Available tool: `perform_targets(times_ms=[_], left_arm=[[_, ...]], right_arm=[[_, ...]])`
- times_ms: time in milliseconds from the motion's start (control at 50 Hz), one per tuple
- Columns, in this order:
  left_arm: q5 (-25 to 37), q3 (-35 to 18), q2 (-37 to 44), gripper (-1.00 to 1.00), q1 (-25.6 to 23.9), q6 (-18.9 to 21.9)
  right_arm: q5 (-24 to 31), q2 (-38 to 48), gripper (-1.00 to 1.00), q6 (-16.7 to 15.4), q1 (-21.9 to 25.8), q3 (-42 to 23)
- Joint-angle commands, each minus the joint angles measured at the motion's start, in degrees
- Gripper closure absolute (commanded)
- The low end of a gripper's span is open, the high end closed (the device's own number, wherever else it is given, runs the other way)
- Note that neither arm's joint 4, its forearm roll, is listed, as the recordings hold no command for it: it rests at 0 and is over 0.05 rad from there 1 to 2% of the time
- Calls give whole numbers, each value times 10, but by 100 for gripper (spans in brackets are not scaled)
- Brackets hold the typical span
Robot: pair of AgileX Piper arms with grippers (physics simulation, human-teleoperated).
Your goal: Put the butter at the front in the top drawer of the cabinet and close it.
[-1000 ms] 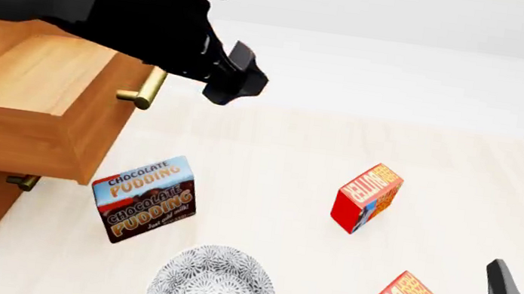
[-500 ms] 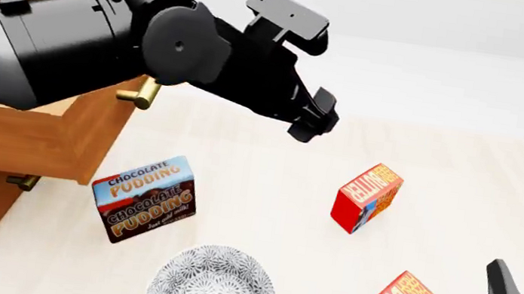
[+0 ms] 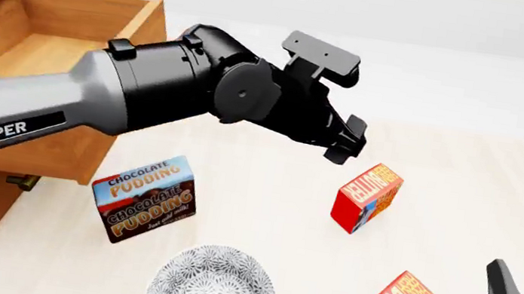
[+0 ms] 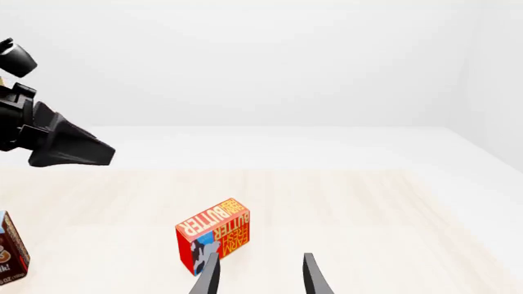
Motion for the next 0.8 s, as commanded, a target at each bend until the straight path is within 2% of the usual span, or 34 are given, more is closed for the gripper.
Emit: perform_targets(times_ms=[20, 200, 800], left_arm=[[-21, -13, 41, -100, -6, -21], [-44, -8, 71, -100, -10, -37], [-29, -41, 138, -100, 0, -25]], right_arm=[[0, 0, -100, 0, 0, 0], [0, 0, -100, 0, 0, 0], [0, 0, -100, 0, 0, 0]])
